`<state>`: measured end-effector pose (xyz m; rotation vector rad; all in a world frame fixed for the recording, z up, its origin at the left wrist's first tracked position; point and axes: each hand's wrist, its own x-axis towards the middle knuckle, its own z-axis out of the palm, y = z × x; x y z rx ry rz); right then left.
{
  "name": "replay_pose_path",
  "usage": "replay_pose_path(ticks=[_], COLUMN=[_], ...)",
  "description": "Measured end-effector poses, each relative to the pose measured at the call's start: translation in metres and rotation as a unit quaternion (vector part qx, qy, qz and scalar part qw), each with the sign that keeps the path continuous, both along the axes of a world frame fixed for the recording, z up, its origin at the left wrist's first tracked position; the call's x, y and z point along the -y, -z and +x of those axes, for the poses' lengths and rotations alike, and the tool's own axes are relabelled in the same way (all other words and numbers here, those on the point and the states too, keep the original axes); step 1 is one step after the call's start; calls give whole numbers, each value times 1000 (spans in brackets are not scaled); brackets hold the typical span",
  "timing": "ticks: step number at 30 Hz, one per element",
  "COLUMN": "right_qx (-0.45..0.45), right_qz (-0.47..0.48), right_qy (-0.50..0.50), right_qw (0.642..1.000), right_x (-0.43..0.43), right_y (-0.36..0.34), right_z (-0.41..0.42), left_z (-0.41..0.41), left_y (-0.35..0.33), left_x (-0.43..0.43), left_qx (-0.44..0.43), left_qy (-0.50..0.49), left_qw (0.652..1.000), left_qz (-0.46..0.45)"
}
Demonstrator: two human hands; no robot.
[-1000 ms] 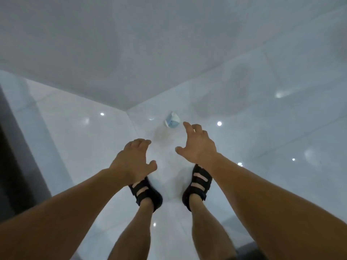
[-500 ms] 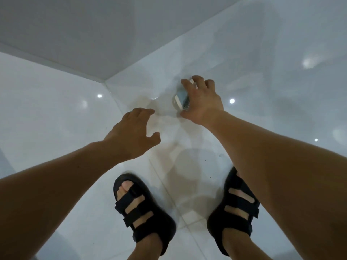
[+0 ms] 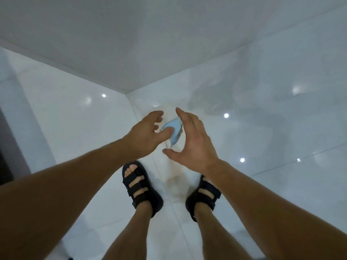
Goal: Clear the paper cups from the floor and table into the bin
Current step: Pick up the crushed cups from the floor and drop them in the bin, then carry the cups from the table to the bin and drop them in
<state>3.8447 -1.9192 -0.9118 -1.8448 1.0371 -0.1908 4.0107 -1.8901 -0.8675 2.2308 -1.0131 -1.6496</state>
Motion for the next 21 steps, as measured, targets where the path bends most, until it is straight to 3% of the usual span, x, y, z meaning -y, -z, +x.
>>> replay_pose_path(ticks=[5, 14, 17, 21], right_qx=[22, 51, 19, -56], right_qz=[-39, -127, -93, -105], right_qy=[-66, -223, -261, -298], right_qw=[997, 965, 961, 947], right_x=[14, 11, -4, -9], right_y=[-130, -309, -346, -379], right_z=[0, 18, 22, 10], left_z=[2, -12, -16, -1], left_y=[-134, -314, -347, -376], left_x=[-6, -58, -76, -79], left_qx=[-99, -131, -97, 48], left_qy=[-85, -255, -242, -107], left_qw=[991, 955, 963, 991], left_qz=[11, -78, -66, -59])
